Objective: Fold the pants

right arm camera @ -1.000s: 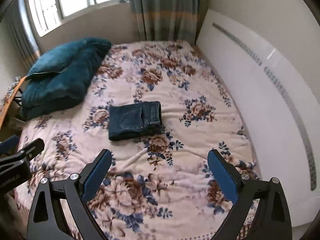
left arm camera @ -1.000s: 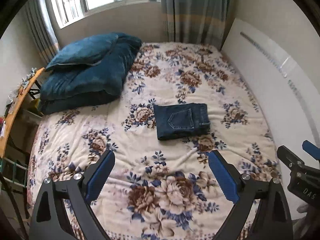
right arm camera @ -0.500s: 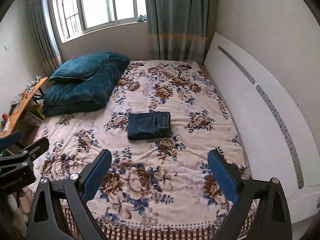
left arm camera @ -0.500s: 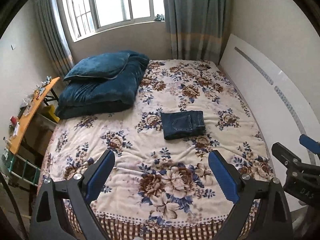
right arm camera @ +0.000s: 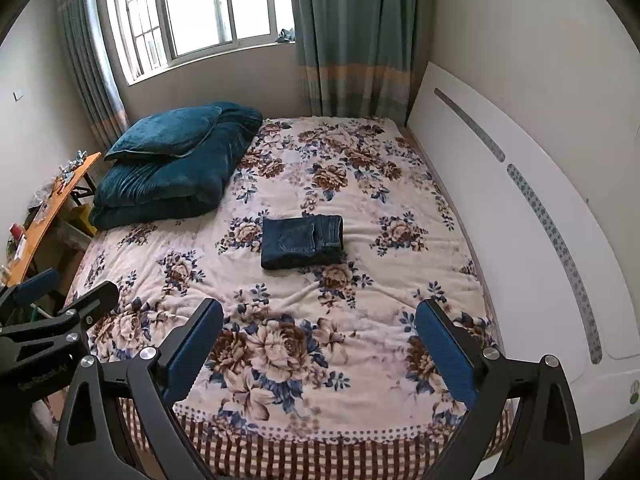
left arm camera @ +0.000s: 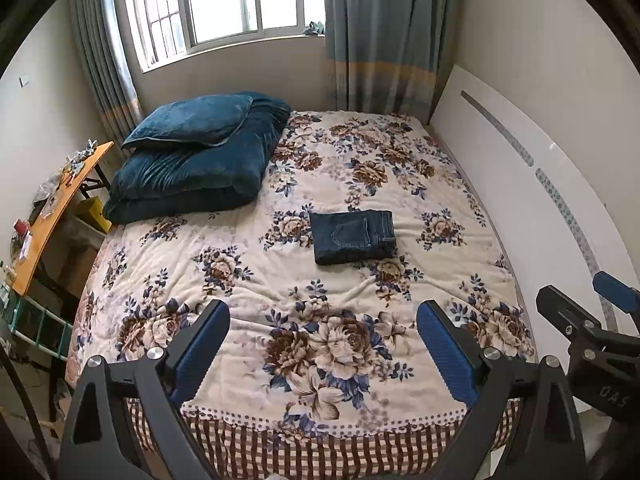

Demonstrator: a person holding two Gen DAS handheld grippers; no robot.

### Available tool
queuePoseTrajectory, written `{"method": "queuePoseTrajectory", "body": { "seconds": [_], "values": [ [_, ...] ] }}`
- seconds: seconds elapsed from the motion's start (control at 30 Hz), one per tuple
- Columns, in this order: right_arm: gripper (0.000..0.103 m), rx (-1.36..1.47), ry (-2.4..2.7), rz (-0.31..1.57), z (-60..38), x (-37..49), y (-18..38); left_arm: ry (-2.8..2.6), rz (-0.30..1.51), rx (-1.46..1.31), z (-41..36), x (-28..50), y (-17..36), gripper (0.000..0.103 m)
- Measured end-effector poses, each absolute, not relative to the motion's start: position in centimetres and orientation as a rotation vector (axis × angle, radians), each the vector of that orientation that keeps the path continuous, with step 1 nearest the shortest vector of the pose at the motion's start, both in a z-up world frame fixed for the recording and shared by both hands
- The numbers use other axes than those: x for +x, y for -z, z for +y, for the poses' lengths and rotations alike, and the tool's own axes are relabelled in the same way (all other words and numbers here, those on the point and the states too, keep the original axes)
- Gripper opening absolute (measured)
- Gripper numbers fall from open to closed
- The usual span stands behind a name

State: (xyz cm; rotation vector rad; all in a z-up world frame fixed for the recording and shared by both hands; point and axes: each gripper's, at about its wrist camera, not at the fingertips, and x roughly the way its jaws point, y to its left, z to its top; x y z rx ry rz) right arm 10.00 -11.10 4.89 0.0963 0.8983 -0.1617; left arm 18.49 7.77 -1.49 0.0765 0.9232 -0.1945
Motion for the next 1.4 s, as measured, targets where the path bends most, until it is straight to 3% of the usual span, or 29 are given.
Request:
{"method": "queuePoseTrajectory", "body": {
  "seconds": [0.07,0.13,0.53,0.9,1.4],
  "values": [
    [0.099,0.099,0.159,0.901,-11.2,10.3,-4.6,0.184,0.928,0.077,7.6,18.9,1.9,0.096],
    [0.099,0.101,0.162,0.904,-11.4,10.7,-4.3,0.177,0.923,0.077,7.5,19.4,2.2,0.102],
    [0.101,0.076,0.246,0.906,-13.4,17.3,-0.1,0.128,0.893,0.115,5.7,25.3,5.0,0.102],
    [0.101,0.100,0.271,0.996,-15.4,23.2,5.2,0.128,0.973,0.121,4.1,30.1,8.9,0.102],
    [0.101,0.112,0.280,1.014,-15.5,26.0,7.3,0.127,0.996,0.122,3.8,31.9,10.2,0.102]
  ]
}}
